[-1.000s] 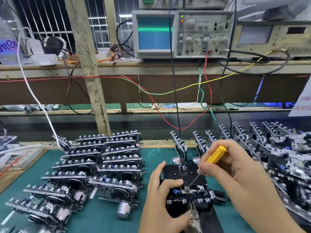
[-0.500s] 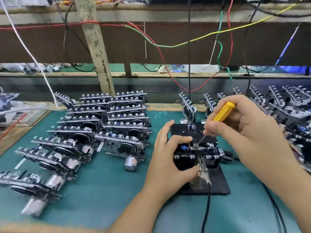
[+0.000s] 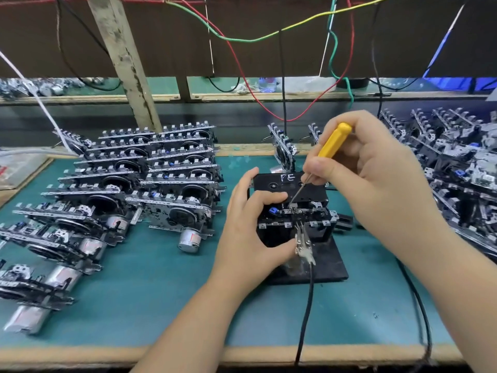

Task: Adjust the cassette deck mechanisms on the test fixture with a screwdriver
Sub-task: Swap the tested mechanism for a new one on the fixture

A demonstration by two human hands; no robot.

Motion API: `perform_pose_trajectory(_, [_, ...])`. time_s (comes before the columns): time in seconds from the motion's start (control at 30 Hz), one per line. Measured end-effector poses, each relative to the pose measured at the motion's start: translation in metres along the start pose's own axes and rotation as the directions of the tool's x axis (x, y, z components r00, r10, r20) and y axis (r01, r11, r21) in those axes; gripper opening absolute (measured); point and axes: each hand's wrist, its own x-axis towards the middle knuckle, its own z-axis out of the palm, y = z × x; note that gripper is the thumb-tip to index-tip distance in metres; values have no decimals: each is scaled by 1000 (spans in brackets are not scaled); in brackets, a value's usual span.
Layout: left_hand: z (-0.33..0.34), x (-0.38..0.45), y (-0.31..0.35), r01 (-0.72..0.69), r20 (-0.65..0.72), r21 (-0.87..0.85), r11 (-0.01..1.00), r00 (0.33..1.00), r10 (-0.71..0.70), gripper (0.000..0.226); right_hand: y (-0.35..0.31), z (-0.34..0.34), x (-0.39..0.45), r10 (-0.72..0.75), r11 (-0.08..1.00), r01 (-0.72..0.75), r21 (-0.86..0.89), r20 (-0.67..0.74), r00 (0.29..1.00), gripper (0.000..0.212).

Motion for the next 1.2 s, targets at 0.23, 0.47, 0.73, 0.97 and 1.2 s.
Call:
perform_pose_trajectory(0.23, [-1,-1,1,2,3,17,1000,1000,-2,68,0,-3,1,12,995,-10,-98,16,1000,21])
perform_pose_trajectory(0.47, [0,-1,1,0,7,16,1000,1000,0,69,-3,6,4,-58,967,58,-249,9,998,37])
perform_pose_trajectory(0.73, [0,-1,0,-14,-5,4,1000,1000,14,69,-7,3,11,-105,882,125,-454,70,992,39])
perform_pose_trajectory(0.97, [0,0,-3,-31,-6,20,999,999,31,69,-8,2,7,-24,950,44,-309,68,997,45])
perform_pose_trajectory(1.2, [-4,-4,-1,-31,-5,8,999,1000,31,59,9,4,-2,-84,970,68,-232,-59,995,38])
